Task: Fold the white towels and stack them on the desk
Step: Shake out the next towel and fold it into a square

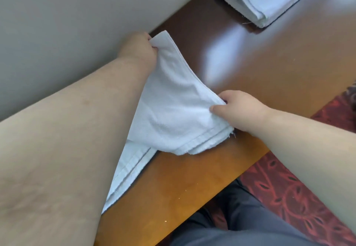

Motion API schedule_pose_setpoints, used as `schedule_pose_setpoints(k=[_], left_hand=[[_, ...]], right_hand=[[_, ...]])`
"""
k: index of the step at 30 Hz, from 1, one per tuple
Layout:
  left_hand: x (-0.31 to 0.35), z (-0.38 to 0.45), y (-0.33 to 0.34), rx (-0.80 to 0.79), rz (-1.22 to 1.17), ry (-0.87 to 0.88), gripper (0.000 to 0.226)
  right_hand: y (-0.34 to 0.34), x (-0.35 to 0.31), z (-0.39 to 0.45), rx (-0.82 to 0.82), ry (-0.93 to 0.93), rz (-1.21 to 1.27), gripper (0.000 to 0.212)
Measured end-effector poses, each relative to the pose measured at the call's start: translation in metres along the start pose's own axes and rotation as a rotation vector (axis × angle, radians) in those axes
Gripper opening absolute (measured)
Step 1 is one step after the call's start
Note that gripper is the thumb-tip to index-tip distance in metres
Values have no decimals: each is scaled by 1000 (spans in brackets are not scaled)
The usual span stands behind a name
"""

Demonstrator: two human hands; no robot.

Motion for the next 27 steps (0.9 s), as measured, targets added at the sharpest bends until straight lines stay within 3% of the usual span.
schedule_pose_setpoints(k=[2,4,5,7,9,10,13,14,17,20,24,27], left_hand=[[4,0,11,13,-53,-25,45],[16,-18,18,30,-104,7,62],[23,-34,21,52,-129,40,61],[44,-78,32,64,-164,152,37],[66,-126,50,-63,-171,256,15],[76,-149,59,-139,-178,288,17],[88,-196,81,-197,-87,308,56],[87,-200,86,-173,-38,286,60],[82,-187,87,-133,-116,207,32],[76,-170,81,-179,-268,159,4],[63,-168,84,-303,-429,65,9],[60,-169,85,-275,-511,15,9]], right_hand=[[-11,8,1,148,11,99,9],[-12,15,1,188,21,151,16],[-11,17,1,184,35,199,18],[-7,19,-2,118,91,366,22],[0,22,-5,-30,141,522,23],[2,23,-7,-100,152,596,21],[-3,34,-7,-155,188,839,14],[-6,38,-6,-141,200,892,14],[-6,44,-7,-165,223,1027,22],[-1,45,-10,-200,225,975,24],[-2,40,-6,-237,203,975,29],[-6,42,-2,-160,182,946,19]])
Point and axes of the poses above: each hand's wrist, its own z-axis towards the middle knuckle, its own y-axis out of the palm, x = y × z, the point moved 5 cm from there along z, towards the middle knuckle, and after that the axes turned 1 degree about -y, right-handed, at the moved point
